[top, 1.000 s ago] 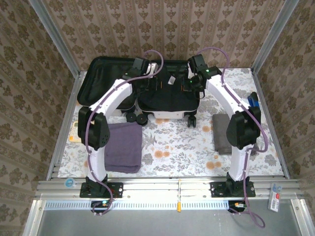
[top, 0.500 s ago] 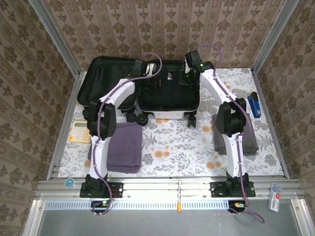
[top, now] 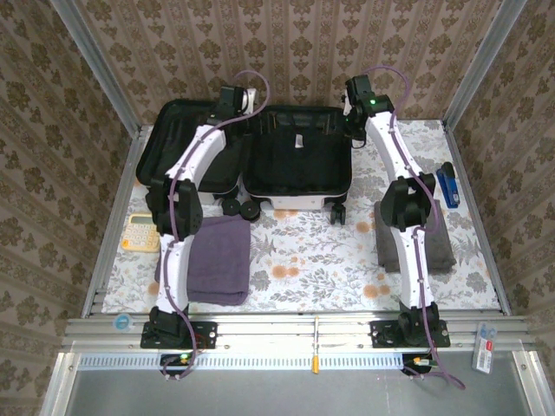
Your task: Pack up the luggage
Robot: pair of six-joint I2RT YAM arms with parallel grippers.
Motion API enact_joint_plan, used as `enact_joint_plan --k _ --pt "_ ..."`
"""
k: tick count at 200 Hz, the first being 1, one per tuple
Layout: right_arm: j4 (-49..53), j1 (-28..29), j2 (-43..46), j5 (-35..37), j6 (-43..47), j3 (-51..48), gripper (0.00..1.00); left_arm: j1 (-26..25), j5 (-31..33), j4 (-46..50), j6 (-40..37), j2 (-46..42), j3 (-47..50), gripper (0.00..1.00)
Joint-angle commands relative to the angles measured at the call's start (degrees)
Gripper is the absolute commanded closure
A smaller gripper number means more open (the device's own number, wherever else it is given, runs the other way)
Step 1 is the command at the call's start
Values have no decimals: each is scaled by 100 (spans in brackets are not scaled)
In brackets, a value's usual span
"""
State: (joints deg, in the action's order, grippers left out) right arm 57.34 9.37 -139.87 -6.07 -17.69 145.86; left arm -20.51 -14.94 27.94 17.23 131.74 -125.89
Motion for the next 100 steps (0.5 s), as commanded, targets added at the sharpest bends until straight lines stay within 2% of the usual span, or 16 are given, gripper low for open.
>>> enact_joint_plan --k 1,17,43,76,81,100 --pt "230 48 626 34 167 -347 32 -72 74 217 -115 -526 237 34" --pt "118 48 1012 106 208 -837 32 -134 193 314 -106 -775 502 34" --pt "-456 -2 2153 253 251 -2456 32 -314 457 357 -62 -1408 1296 34" --pt "-1684 -341 4262 -57 -66 -5704 31 -524 601 -64 179 -2517 2992 33" --pt "-1765 -412 4519 -87 -113 -6080 31 -706 606 -170 204 -2695 3257 33" --pt "-1876 -590 5369 5 -298 -7262 31 -902 616 -596 481 -3358 4259 33"
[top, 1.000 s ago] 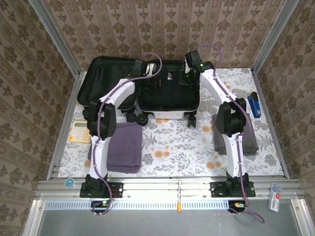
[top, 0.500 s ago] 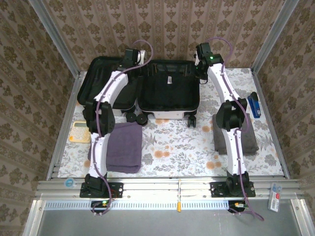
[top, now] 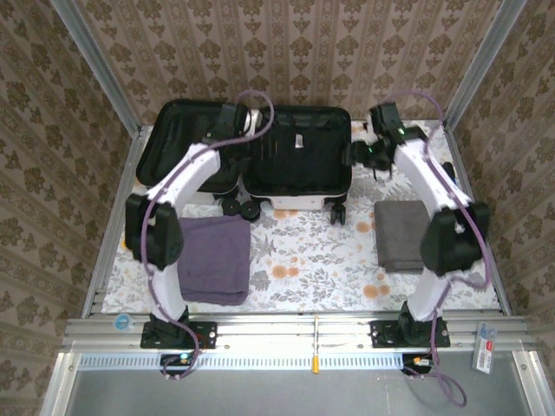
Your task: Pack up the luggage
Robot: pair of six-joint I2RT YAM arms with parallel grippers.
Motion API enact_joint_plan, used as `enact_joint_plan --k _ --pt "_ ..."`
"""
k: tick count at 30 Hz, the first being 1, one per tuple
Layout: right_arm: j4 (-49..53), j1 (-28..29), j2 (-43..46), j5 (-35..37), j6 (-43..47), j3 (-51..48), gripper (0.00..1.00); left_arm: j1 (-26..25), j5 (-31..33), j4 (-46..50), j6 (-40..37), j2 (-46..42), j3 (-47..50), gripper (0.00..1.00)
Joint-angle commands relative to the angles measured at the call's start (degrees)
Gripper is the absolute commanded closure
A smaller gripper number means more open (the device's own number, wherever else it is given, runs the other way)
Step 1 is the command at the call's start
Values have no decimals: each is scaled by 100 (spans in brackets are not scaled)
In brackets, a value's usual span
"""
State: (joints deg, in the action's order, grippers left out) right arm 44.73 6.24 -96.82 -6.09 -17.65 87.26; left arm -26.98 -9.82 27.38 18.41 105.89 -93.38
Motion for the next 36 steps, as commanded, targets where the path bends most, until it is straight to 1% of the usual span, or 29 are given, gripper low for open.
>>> enact_joint_plan --k 1,3,4,6,8,9,12,13,16,20,22,26,28,32,34,36 --pt "-615 -280 1101 18 -306 -1456 31 -268 91 -562 373 -798 1051 33" --pt "-553 -290 1532 352 -411 -2040 31 -457 149 -821 507 -1167 1611 32" --pt "-507 -298 1657 495 -463 -2314 28 -569 165 -920 527 -1332 1847 31" --pt "-401 -299 1958 686 -541 -2698 28 -763 286 -938 505 -1584 2165 31" --pt "-564 -267 2220 402 -648 -3124 28 -911 605 -863 495 -1837 2441 31" --pt "-730 -194 2407 200 -738 -3366 28 -943 769 -751 504 -1949 2564 31" --pt "-1005 90 2893 71 -1095 -3849 28 -936 1286 -33 653 -2147 2675 31" --pt "-1094 212 3046 64 -1230 -3975 28 -947 1584 419 746 -2208 2668 31" --pt "-1363 522 3291 -19 -1522 -4251 28 -965 1834 1043 834 -2275 2866 31" --pt "-1772 916 3298 -41 -1747 -4426 28 -1051 1846 1552 1089 -2042 3140 31" --pt "-1876 1023 3182 -42 -1770 -4435 28 -1220 1904 1739 1246 -1801 3238 31" --pt "-1907 1069 2939 -42 -1700 -4335 28 -1637 2090 1989 1607 -1295 3300 31" --pt "-1880 1089 2919 -42 -1673 -4299 28 -1755 2155 2044 1809 -1086 3332 32" --pt "-1790 1101 3021 32 -1605 -4306 28 -1868 2000 1955 1990 -751 3465 35" --pt "-1703 1103 3093 93 -1567 -4312 28 -1914 1977 1956 2032 -603 3526 39" --pt "-1625 1102 3171 162 -1532 -4314 28 -1971 1911 1926 2018 -529 3578 53"
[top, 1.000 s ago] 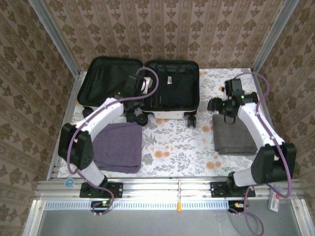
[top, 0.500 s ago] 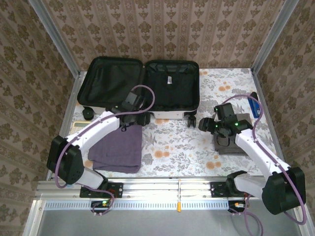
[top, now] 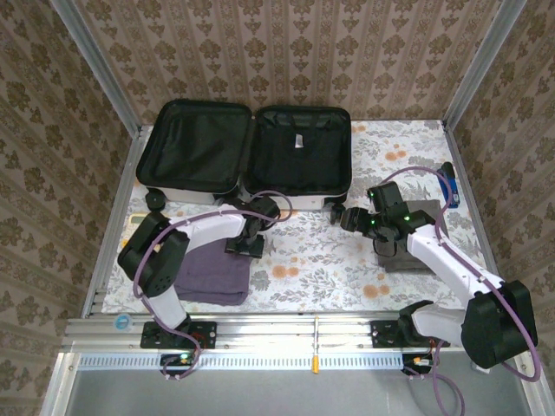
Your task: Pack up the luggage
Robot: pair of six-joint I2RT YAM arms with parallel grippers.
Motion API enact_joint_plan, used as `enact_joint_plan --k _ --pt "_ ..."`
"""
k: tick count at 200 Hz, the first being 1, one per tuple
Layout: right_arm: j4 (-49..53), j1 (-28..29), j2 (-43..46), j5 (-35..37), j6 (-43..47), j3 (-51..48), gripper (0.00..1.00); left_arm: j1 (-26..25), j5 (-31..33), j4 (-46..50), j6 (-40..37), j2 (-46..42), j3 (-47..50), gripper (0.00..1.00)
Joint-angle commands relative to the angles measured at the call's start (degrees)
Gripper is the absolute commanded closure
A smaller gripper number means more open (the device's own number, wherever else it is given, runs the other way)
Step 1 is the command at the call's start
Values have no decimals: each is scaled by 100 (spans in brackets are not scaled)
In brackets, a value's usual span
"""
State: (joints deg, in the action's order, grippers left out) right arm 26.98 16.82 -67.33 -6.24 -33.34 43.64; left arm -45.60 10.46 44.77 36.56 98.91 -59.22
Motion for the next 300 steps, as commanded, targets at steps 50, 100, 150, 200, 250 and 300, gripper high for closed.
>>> enact_joint_plan --k 50,100,150,200,250,300 --pt "332 43 405 365 144 66 28 -541 -930 -372 62 217 8 78" --pt "340 36 344 404 191 57 28 -898 -1845 -1311 156 766 -753 78" --pt "352 42 461 428 205 -70 28 -987 -2246 -1647 201 1126 -1493 75" --pt "107 49 287 53 304 -86 28 -922 -1876 -1141 -417 -32 -1396 42" --pt "-285 420 44 -89 235 -75 28 -116 -1581 -514 -372 -1639 -427 40" --pt "-942 1163 -622 -296 -146 -53 29 896 -1584 71 -41 -3120 734 36"
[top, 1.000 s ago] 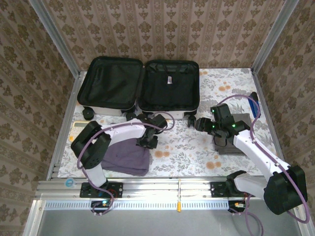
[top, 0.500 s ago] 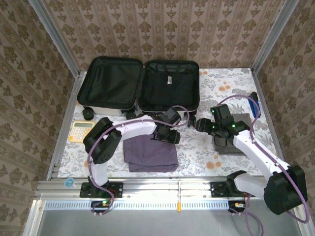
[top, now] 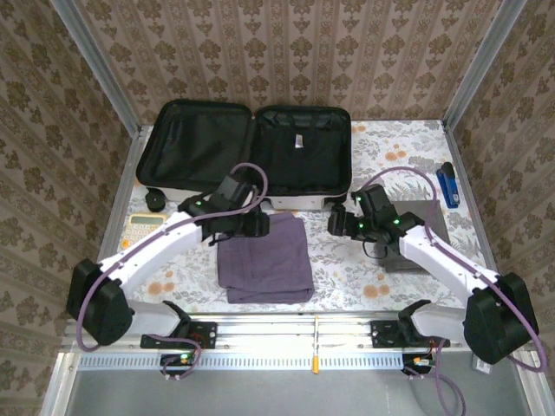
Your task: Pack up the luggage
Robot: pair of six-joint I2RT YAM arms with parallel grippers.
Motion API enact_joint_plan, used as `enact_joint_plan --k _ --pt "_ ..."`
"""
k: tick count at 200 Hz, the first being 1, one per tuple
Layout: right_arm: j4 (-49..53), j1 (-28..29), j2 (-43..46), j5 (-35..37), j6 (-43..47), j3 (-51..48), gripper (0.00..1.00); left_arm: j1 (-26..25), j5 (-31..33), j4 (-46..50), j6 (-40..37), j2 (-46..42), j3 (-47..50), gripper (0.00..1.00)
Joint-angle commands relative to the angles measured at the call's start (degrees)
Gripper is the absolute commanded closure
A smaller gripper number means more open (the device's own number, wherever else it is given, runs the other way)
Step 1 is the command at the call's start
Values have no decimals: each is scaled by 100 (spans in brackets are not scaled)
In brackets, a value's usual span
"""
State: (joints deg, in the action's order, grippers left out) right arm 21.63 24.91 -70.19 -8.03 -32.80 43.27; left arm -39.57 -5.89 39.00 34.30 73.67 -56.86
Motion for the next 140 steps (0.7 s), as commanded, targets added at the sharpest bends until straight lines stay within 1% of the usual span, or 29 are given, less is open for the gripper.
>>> enact_joint_plan --k 1,28,34,61,105,140 --pt "-406 369 -358 -110 -201 -5 29 306 52 655 192 -619 526 36" --pt "-400 741 -915 3 -192 228 29 650 -115 560 392 -1256 1160 31" --pt "-421 814 -1164 -5 -213 271 29 718 -186 482 439 -1369 1326 30" --pt "-560 1077 -1586 -32 -302 420 29 965 -442 118 629 -1648 1911 29" --pt "-601 1339 -2114 -10 -326 738 29 1013 -732 -584 777 -1481 2292 28" --pt "-590 1477 -2302 30 -362 802 29 1022 -747 -716 716 -1163 2363 28"
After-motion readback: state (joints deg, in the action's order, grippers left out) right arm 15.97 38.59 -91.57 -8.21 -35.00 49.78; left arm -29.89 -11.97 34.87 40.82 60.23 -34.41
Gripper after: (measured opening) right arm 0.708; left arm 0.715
